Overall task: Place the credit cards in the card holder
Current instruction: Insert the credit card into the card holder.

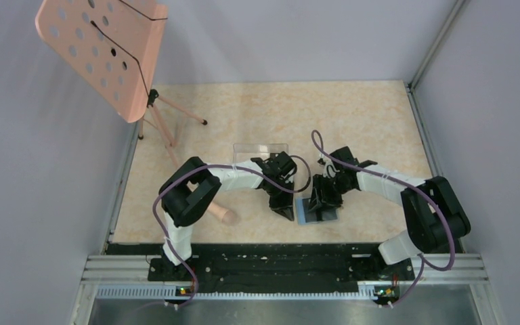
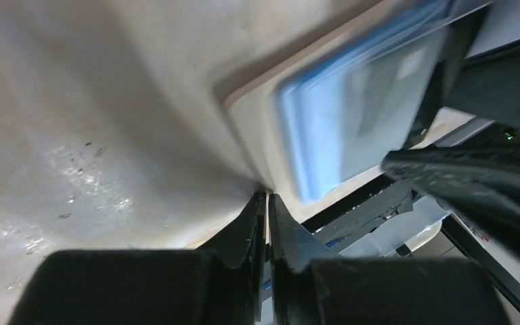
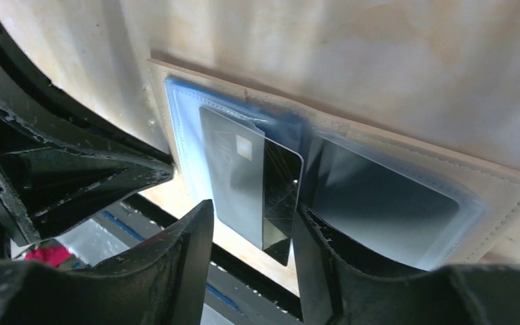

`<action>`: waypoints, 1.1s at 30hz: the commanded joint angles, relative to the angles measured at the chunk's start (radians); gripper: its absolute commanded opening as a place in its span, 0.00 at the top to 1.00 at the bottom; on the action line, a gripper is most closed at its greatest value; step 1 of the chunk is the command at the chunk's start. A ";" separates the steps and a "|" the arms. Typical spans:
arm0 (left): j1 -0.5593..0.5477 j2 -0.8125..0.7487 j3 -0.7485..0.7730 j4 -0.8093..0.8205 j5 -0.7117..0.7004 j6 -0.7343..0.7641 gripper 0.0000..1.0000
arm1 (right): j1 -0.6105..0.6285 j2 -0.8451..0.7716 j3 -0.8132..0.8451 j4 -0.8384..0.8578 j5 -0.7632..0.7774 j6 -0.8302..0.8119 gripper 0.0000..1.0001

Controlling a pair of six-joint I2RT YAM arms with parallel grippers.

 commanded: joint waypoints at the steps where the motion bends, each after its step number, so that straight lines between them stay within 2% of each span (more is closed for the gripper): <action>1: -0.004 0.059 0.020 0.036 -0.063 0.026 0.90 | 0.051 0.049 0.013 0.075 -0.063 0.044 0.57; 5: -0.007 0.047 0.016 0.041 -0.062 0.023 0.91 | 0.073 0.067 0.005 0.132 -0.111 0.094 0.69; 11: -0.007 0.022 -0.001 0.031 -0.080 0.018 0.91 | 0.097 0.091 -0.002 0.206 -0.178 0.157 0.96; 13: -0.007 0.011 -0.008 0.008 -0.103 0.021 0.91 | 0.103 0.092 0.003 0.211 -0.180 0.167 1.00; 17: -0.006 -0.016 -0.019 -0.045 -0.167 0.029 0.91 | 0.110 0.087 0.010 0.215 -0.182 0.181 1.00; 20: -0.004 -0.052 -0.018 -0.093 -0.228 0.036 0.90 | 0.112 0.075 0.011 0.208 -0.167 0.188 0.94; 25: 0.006 -0.126 -0.004 -0.170 -0.321 0.045 0.82 | 0.112 0.043 -0.008 0.223 -0.168 0.217 0.75; 31: 0.024 -0.194 -0.004 -0.161 -0.314 0.037 0.72 | 0.113 0.026 -0.068 0.363 -0.247 0.348 0.60; 33: 0.026 -0.204 -0.005 -0.149 -0.294 0.032 0.69 | 0.116 0.020 -0.068 0.348 -0.238 0.347 0.53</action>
